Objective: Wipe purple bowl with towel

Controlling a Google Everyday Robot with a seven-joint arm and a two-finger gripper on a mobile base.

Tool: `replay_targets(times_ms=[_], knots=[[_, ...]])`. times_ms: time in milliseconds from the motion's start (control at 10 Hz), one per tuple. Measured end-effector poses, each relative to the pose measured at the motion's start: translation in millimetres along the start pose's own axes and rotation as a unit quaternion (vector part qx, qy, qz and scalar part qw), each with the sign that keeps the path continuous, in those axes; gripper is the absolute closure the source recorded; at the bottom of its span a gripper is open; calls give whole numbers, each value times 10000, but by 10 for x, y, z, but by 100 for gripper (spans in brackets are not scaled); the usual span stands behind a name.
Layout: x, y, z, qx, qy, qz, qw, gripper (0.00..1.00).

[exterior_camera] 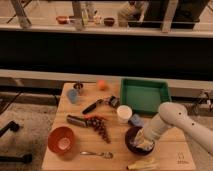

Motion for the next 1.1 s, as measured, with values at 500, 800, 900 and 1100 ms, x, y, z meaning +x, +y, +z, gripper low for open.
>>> replay_targets(times_ms=[500, 800, 900, 1100], knots=[[-82, 122, 53, -197, -114, -81, 9997, 100], [-164, 151, 100, -264, -181, -134, 9994, 100], [-197, 159, 123, -292, -196, -152, 9993, 100], [-271, 161, 161, -325, -236, -184, 9990, 100]])
